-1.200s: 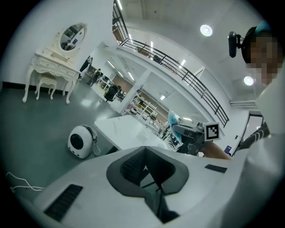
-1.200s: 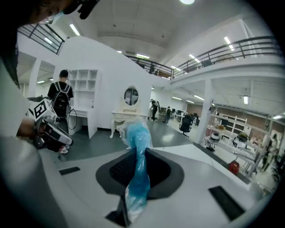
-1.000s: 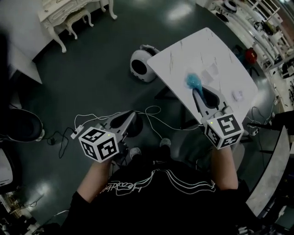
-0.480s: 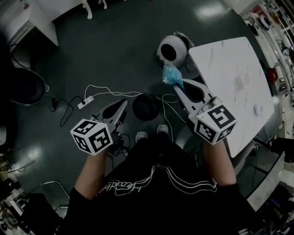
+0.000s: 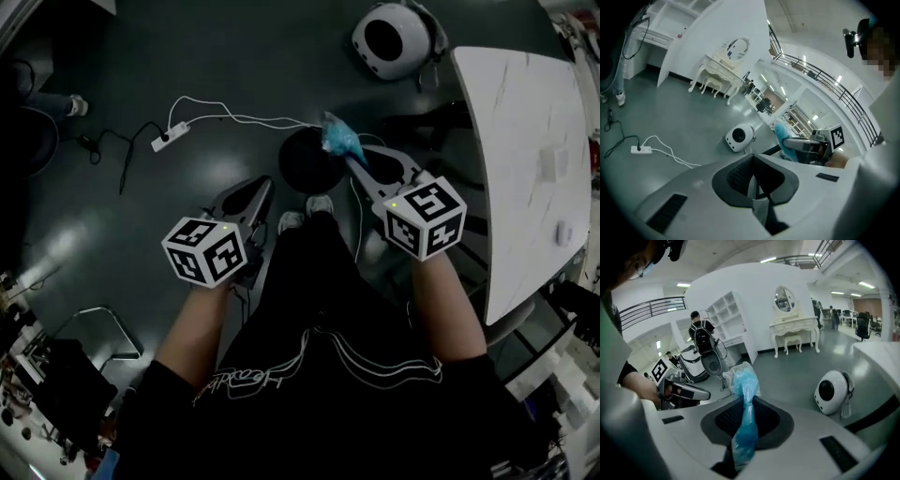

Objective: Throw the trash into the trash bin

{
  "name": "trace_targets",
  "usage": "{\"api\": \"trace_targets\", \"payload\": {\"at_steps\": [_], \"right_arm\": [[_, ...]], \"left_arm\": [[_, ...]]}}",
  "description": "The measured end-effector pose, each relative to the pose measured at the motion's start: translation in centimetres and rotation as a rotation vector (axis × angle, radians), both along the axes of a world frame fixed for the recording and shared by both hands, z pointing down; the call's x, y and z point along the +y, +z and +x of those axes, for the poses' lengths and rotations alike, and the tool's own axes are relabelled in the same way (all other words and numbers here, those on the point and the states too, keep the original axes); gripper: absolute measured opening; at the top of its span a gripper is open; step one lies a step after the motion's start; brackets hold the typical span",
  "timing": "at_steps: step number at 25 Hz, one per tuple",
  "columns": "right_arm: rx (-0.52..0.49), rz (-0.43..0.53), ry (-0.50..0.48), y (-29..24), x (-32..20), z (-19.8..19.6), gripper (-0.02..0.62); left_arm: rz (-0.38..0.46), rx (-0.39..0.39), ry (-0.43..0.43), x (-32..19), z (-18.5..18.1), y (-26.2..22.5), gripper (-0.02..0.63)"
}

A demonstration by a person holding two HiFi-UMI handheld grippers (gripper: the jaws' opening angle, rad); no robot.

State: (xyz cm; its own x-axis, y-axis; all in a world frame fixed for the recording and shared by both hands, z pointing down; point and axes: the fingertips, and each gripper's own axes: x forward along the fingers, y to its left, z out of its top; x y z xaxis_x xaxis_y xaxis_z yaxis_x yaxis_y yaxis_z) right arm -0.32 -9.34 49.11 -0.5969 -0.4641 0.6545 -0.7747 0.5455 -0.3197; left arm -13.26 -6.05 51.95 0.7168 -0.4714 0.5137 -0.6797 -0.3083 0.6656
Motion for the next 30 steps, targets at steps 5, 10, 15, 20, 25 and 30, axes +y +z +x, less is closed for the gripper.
{"api": "trace_targets", "payload": {"at_steps": [5,10,15,20,25,30], "right_arm": [[-0.012,-0.146,0.024,8.9,0.7,0.2,0.069],[-0.007,-0.282,-0.011,16.4,2.5,-0.4,0.069],[-0.019,-0.415,-0.023,22.6,4.1,-1.2,0.069],[0.009,-0.474,-0.041,26.2,4.4,-2.0,0.069],[0.017,-0.451,0.016,27.1,3.5,-1.4,0.11],[0.053,-0.507,0.078,29.5,4.1,0.0,0.304]], "left_arm": [[-0.113,-0.023,-0.016,0.8,0.4,7.9,0.005],[-0.192,-0.073,-0.026,1.2,-0.2,13.1,0.005],[-0.257,-0.099,-0.034,1.2,-0.6,16.8,0.005],[-0.299,-0.138,-0.014,1.8,-0.4,19.3,0.005],[-0.321,-0.145,0.006,2.9,-0.2,19.7,0.005],[-0.33,-0.159,0.027,3.4,-0.6,19.9,0.005]]}}
